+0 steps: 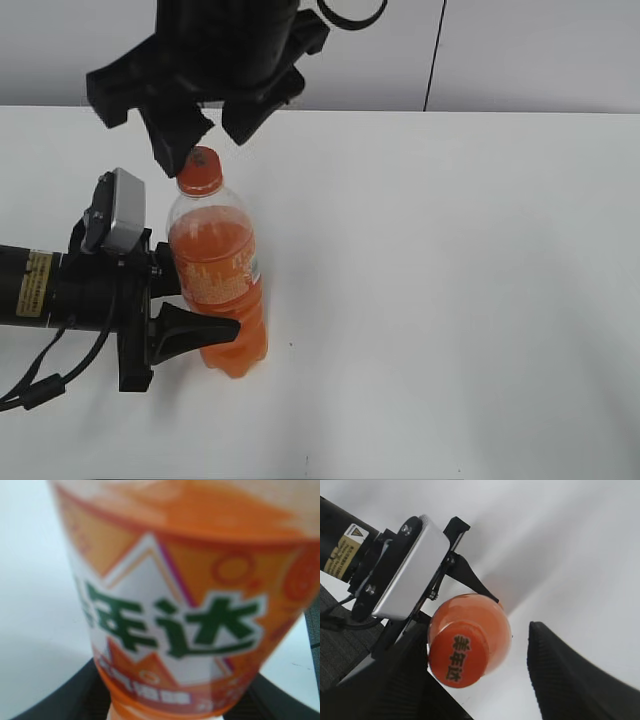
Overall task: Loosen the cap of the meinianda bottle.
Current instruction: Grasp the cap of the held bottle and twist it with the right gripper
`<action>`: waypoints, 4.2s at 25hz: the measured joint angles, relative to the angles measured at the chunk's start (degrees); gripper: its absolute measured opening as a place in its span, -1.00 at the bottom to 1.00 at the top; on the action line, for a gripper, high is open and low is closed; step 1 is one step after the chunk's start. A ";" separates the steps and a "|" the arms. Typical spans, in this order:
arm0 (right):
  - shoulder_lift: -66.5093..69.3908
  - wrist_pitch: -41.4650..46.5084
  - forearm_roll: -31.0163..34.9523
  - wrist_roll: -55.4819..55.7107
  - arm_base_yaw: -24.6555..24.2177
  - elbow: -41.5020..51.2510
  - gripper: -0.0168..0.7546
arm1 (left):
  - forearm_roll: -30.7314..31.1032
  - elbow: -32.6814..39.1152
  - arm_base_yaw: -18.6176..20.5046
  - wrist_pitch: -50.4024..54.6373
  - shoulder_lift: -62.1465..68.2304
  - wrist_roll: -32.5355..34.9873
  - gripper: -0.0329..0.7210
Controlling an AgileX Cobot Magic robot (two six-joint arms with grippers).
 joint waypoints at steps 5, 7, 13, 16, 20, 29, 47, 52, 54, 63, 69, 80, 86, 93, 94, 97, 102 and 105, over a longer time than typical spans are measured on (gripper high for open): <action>0.47 0.00 0.05 0.06 0.00 0.00 0.27 | 0.00 0.00 0.00 0.00 0.00 0.00 0.10; 0.47 0.00 0.05 0.06 0.00 0.00 0.26 | 0.00 0.00 0.00 0.00 0.00 0.00 0.10; 0.47 -0.07 0.64 0.06 0.08 0.00 -0.26 | -0.19 0.00 0.00 0.05 0.00 -0.10 0.10; 0.47 -0.07 0.64 0.00 0.20 0.00 -0.26 | -0.19 0.00 0.00 0.05 0.00 -0.10 0.10; 0.47 -0.07 0.86 -3.24 0.20 0.00 -0.26 | -0.19 0.00 0.00 0.05 0.00 -0.10 0.10; 0.47 -0.07 2.09 -31.67 0.20 -0.06 -0.26 | -0.09 0.00 0.00 0.05 0.00 -0.04 0.10; 0.36 -0.18 1.92 -64.93 0.20 -0.29 -0.37 | -0.61 0.00 0.00 0.27 0.00 -0.66 0.10; -0.05 -0.05 1.97 -64.93 0.20 -0.23 -0.17 | -0.38 0.00 0.00 0.22 0.00 -0.41 0.10; -0.78 0.00 2.14 -64.52 0.20 -0.23 -0.08 | -0.31 0.00 0.00 0.22 0.00 -0.23 0.10; -3.56 0.00 3.65 -27.24 0.20 -0.23 0.21 | -0.26 0.00 0.00 0.17 0.00 -0.18 0.10; -3.56 0.00 0.68 -0.56 0.20 -0.23 0.21 | -0.26 0.00 0.00 0.17 0.00 -0.18 0.10; -2.51 0.00 1.86 5.22 0.20 -0.23 0.21 | -0.15 0.00 0.00 0.17 0.00 -0.18 0.10; -0.66 0.00 1.71 5.34 0.20 -0.18 0.21 | -0.10 0.00 0.00 0.17 0.00 -0.18 0.10; -0.66 0.02 1.53 5.53 0.20 -0.11 0.21 | -0.10 0.00 0.00 0.17 0.00 -0.18 0.10; -0.66 0.02 1.53 5.53 0.20 0.16 0.21 | -0.10 0.00 0.00 0.17 0.00 -0.18 0.10; -0.66 0.02 1.53 5.53 0.20 2.19 0.21 | -0.10 0.00 0.00 0.17 0.00 -0.18 0.10; -0.66 0.13 1.53 5.53 0.20 3.52 0.21 | -0.10 0.00 0.00 0.17 0.00 -0.18 0.10; -0.72 0.13 1.53 5.53 0.20 3.13 0.21 | -0.10 0.00 0.00 0.17 0.00 -0.18 0.10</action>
